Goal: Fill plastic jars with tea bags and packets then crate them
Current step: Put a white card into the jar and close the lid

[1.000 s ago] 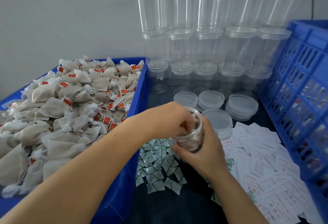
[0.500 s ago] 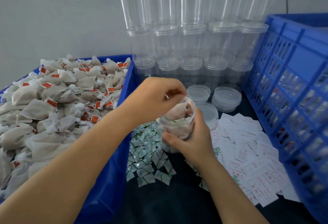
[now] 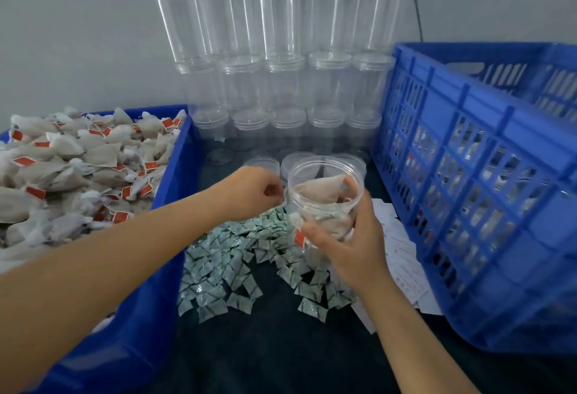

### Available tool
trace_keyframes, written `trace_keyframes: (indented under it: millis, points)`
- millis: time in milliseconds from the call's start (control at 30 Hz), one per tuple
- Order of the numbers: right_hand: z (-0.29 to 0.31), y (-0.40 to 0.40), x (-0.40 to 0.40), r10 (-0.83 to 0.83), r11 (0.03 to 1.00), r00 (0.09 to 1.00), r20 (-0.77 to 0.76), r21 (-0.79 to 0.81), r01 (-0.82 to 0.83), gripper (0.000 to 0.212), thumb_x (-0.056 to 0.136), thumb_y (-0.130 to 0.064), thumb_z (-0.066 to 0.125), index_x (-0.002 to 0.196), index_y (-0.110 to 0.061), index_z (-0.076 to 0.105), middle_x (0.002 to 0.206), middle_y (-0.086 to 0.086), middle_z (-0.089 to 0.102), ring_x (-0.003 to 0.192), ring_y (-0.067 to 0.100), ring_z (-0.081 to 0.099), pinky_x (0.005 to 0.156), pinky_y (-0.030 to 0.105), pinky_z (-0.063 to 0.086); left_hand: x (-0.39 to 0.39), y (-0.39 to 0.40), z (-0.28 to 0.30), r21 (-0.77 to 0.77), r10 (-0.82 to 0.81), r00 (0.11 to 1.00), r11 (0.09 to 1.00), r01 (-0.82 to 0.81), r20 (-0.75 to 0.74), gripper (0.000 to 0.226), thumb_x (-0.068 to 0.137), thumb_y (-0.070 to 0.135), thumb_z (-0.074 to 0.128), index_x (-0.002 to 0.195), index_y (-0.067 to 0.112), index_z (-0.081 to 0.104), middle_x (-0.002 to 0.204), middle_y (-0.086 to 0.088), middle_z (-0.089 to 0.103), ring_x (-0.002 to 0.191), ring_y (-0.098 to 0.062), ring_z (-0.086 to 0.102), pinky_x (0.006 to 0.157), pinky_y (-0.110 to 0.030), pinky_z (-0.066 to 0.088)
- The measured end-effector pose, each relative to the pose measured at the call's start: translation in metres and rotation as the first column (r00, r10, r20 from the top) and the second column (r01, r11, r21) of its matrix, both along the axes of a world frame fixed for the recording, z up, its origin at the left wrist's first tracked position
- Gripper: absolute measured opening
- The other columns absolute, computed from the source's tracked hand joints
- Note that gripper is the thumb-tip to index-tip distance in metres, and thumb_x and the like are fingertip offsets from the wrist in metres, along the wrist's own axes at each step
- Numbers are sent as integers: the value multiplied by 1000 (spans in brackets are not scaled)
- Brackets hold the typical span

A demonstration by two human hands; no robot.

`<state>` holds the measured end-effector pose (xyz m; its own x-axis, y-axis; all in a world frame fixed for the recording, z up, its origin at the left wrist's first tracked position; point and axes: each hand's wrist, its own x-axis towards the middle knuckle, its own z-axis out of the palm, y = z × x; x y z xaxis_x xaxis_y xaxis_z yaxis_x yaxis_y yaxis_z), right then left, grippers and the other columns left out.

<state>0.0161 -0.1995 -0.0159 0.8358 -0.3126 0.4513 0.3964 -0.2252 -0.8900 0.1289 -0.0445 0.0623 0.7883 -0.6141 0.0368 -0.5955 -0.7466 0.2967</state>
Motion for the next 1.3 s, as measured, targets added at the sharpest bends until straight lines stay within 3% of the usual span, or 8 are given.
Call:
trace_keyframes:
  millis: [100, 267, 433, 600, 733, 833, 933, 1300]
  points:
    - [-2, -20, -20, -61, 998, 998, 13, 21, 61, 73, 59, -66, 83, 122, -58, 46, 118, -32, 61, 109, -7, 62, 81, 7, 49, -10, -39, -4, 14, -61, 998, 998, 61, 1, 17, 91, 22, 56, 78, 12, 61, 73, 5, 60, 73, -15, 51, 58, -19, 35]
    - [-14, -44, -47, -120, 993, 993, 14, 5, 120, 75, 61, -50, 83, 123, -65, 44, 122, -36, 58, 114, -10, 58, 86, 5, 46, -13, -102, -33, 85, -164, 986, 983, 163, 10, 15, 92, 12, 49, 92, 5, 62, 101, -12, 66, 85, -24, 55, 71, -30, 39]
    - [-31, -56, -65, -109, 994, 994, -18, 20, 109, 90, 63, -47, 85, 141, -33, 43, 128, -26, 58, 121, -2, 57, 92, 12, 49, -12, -127, -69, 204, -146, 989, 969, 139, 19, 18, 91, 15, 53, 101, 5, 65, 106, -13, 66, 99, -29, 60, 71, -26, 36]
    - [-42, -59, -72, -98, 994, 993, -71, 50, 102, 103, 57, -55, 87, 144, -29, 40, 131, -25, 57, 126, 3, 55, 99, 22, 49, -11, -132, -92, 163, -91, 996, 982, 92, -15, 14, 86, 21, 59, 95, 13, 67, 97, -7, 66, 88, -24, 61, 68, -27, 41]
    - [-45, -59, -72, -99, 994, 992, -79, 47, 103, 99, 57, -50, 85, 143, -32, 40, 130, -26, 57, 126, -1, 54, 99, 16, 47, -9, -135, -96, 105, -43, 999, 993, 46, -29, 17, 85, 22, 60, 98, 10, 63, 99, -7, 64, 92, -27, 60, 74, -31, 47]
    - [-47, -58, -74, -101, 992, 992, -80, 61, 106, 100, 55, -50, 85, 143, -32, 41, 128, -25, 58, 124, -1, 55, 97, 15, 47, -8, -139, -96, 95, 40, 997, 995, -34, -68, 7, 84, 18, 59, 78, 15, 58, 79, 0, 58, 71, -19, 55, 61, -26, 41]
    - [-47, -57, -74, -92, 994, 992, -84, 45, 96, 89, 57, -48, 84, 135, -36, 44, 124, -26, 58, 121, -1, 56, 95, 13, 47, -6, -143, -96, 63, 128, 985, 991, -122, -115, 31, 87, 15, 55, 57, 17, 48, 61, 3, 46, 57, -15, 44, 47, -23, 31]
    - [-46, -54, -71, -101, 993, 993, -66, 59, 105, 85, 57, -49, 84, 131, -41, 44, 125, -32, 57, 122, -6, 54, 92, 7, 44, 0, -139, -98, -151, 119, 971, 977, -151, -205, 18, 80, 12, 64, 62, 14, 64, 58, 6, 53, 53, -7, 46, 44, -18, 34]
